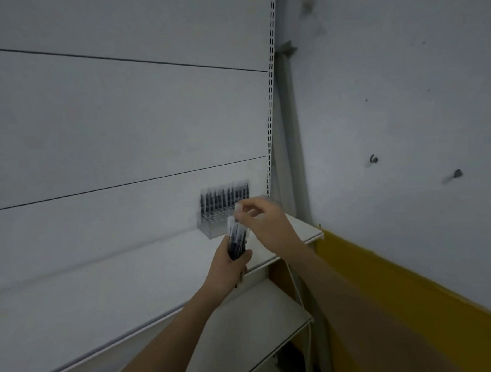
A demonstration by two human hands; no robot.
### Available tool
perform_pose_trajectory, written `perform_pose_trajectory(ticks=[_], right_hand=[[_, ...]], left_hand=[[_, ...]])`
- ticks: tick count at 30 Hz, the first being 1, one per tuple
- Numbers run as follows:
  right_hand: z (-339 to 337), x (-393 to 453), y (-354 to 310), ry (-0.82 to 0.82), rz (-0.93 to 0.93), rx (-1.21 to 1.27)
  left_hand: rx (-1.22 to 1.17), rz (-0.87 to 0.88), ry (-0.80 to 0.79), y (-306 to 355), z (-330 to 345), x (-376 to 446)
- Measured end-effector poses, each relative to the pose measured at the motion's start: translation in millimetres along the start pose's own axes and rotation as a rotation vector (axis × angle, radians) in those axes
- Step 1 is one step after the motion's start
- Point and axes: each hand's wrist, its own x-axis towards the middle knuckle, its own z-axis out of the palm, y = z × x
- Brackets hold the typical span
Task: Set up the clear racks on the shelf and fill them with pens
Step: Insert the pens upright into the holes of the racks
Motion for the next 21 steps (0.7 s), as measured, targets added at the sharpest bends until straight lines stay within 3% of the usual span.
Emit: perform_pose_trajectory(ticks=[8, 15, 21], right_hand=[[-27, 84, 59, 0.141, 0.057, 0.200], [-46, 155, 106, 0.021, 0.096, 0.123], [-58, 214, 138, 0.240, -0.037, 0.281]], left_hand=[[0.023, -0.004, -0.067, -35, 40, 93], [0.025, -0.022, -0.078, -64, 76, 183], [-0.071, -0.087, -0.017, -83, 95, 225]])
